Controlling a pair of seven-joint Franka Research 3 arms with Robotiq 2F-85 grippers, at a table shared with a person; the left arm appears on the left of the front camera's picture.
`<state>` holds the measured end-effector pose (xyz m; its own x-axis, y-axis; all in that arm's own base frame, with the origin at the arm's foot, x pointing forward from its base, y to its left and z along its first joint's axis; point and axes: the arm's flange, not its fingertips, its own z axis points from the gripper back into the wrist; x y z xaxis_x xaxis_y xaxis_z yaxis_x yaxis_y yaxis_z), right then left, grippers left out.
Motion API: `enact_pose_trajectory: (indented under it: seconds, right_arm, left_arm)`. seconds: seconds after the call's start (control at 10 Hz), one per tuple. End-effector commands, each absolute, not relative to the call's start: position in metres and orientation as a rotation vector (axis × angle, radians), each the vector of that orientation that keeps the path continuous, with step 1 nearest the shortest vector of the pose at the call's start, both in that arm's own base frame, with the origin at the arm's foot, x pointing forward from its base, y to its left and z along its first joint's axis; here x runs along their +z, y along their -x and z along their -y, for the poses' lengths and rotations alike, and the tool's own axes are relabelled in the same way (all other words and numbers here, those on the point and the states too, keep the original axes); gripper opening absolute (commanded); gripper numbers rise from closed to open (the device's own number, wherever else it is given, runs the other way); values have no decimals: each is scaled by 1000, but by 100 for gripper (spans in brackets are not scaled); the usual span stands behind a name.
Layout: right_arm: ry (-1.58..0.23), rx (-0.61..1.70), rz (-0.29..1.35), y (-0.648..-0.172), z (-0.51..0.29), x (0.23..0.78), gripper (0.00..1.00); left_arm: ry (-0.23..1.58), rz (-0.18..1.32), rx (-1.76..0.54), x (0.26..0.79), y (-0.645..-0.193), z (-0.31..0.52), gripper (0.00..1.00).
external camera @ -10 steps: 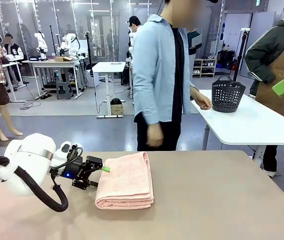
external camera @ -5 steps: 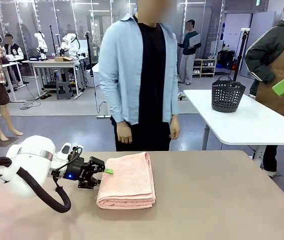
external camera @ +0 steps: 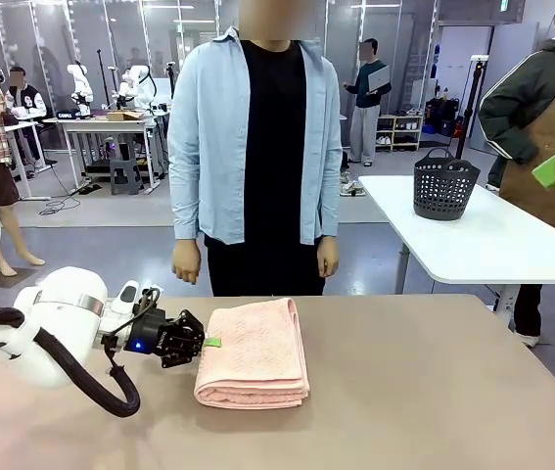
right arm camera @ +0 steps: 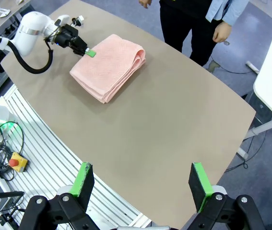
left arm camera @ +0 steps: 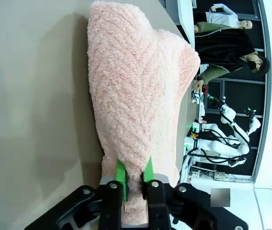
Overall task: Fold the towel.
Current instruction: Pick up the 100 cm Hotel Towel and place it on the left side of the table.
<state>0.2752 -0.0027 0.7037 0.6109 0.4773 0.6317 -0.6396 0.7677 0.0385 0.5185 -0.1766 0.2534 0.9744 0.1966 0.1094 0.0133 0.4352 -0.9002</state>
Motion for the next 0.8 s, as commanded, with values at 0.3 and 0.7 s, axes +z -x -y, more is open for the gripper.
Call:
enact_pose_trajectory:
  seconds: [0.3,0.7]
  right_arm:
    - [-268,634,640,-276,2,703,100]
    - [-268,634,640,-276,2,703,100]
  left_arm:
    - [1119,213,110,255,-519,177,6]
    - [1119,213,110,255,-519,177,6]
